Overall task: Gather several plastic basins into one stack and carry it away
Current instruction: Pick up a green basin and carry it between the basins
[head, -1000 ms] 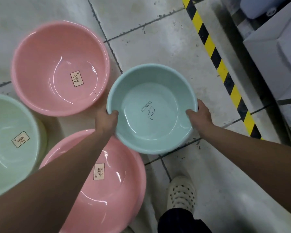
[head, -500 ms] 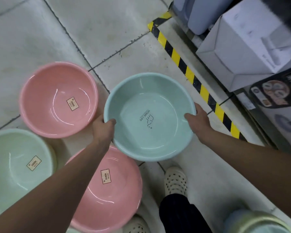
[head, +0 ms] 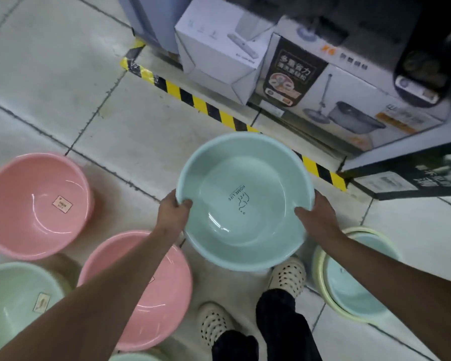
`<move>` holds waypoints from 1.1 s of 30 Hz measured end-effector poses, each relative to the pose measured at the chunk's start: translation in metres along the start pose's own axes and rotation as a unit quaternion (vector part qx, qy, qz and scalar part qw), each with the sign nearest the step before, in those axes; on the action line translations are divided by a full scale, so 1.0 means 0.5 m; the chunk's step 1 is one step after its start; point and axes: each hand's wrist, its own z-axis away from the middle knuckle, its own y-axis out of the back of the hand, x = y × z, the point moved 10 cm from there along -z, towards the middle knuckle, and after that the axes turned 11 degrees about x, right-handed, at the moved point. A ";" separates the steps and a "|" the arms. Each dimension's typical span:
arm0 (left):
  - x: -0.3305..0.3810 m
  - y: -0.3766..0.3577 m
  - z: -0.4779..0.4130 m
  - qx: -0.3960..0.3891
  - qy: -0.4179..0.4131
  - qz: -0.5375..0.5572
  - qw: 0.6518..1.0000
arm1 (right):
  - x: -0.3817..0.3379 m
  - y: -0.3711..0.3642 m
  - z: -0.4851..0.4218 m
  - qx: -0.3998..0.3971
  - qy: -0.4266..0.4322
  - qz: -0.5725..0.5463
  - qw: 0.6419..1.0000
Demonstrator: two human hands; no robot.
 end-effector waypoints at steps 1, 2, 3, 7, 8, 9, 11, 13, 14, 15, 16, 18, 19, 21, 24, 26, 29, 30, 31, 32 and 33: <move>0.004 -0.030 0.015 -0.008 -0.008 -0.005 1.000 | 0.030 0.019 -0.001 0.007 -0.004 -0.009 1.000; 0.006 -0.058 0.027 -0.012 -0.019 -0.014 1.000 | 0.058 0.034 -0.005 0.012 -0.007 -0.018 1.000; 0.007 -0.084 0.036 -0.011 -0.029 -0.024 0.999 | 0.083 0.045 -0.011 0.016 -0.008 -0.026 0.999; -0.024 -0.186 0.045 -0.015 -0.033 -0.043 0.998 | 0.178 0.055 -0.062 0.033 -0.015 -0.040 0.999; -0.037 -0.209 0.039 -0.012 -0.033 -0.050 0.998 | 0.201 0.049 -0.080 0.035 -0.022 -0.044 0.998; -0.052 -0.231 0.030 -0.010 -0.033 -0.058 0.998 | 0.222 0.041 -0.098 0.037 -0.028 -0.047 0.998; -0.083 -0.276 0.009 -0.009 -0.034 -0.069 0.997 | 0.262 0.018 -0.134 0.039 -0.034 -0.054 0.997; -0.114 -0.316 -0.015 -0.005 -0.034 -0.083 0.996 | 0.300 -0.011 -0.170 0.040 -0.042 -0.067 0.996; -0.128 -0.333 -0.026 0.001 -0.034 -0.088 0.996 | 0.321 -0.027 -0.186 0.039 -0.046 -0.073 0.996; -0.141 -0.350 -0.035 0.007 -0.034 -0.091 0.995 | 0.340 -0.041 -0.201 0.039 -0.052 -0.080 0.995; -0.150 -0.366 -0.041 0.009 -0.035 -0.094 0.995 | 0.356 -0.052 -0.215 0.041 -0.054 -0.084 0.994; -0.171 -0.394 -0.049 0.009 -0.032 -0.095 0.995 | 0.382 -0.072 -0.234 0.040 -0.056 -0.088 0.994; -0.181 -0.406 -0.054 0.008 -0.034 -0.095 0.995 | 0.393 -0.082 -0.241 0.039 -0.059 -0.093 0.993; -0.200 -0.428 -0.065 0.006 -0.033 -0.099 0.995 | 0.415 -0.093 -0.254 0.042 -0.064 -0.097 0.992; -0.222 -0.443 -0.075 0.008 -0.030 -0.094 0.995 | 0.438 -0.109 -0.265 0.047 -0.067 -0.085 0.993; -0.226 -0.449 -0.076 0.005 -0.041 -0.093 0.995 | 0.452 -0.121 -0.270 0.050 -0.076 -0.089 0.992; -0.230 -0.457 -0.078 -0.020 -0.045 -0.081 0.996 | 0.466 -0.129 -0.272 0.062 -0.091 -0.090 0.990; -0.234 -0.457 -0.081 -0.030 -0.034 -0.073 0.996 | 0.467 -0.130 -0.272 0.064 -0.092 -0.085 0.990; -0.236 -0.457 -0.083 -0.042 -0.023 -0.061 0.997 | 0.466 -0.131 -0.272 0.062 -0.092 -0.077 0.991; -0.232 -0.457 -0.082 -0.058 -0.017 -0.056 0.997 | 0.463 -0.128 -0.271 0.060 -0.092 -0.065 0.992; -0.229 -0.457 -0.082 -0.074 -0.012 -0.056 0.996 | 0.456 -0.123 -0.269 0.060 -0.088 -0.056 0.993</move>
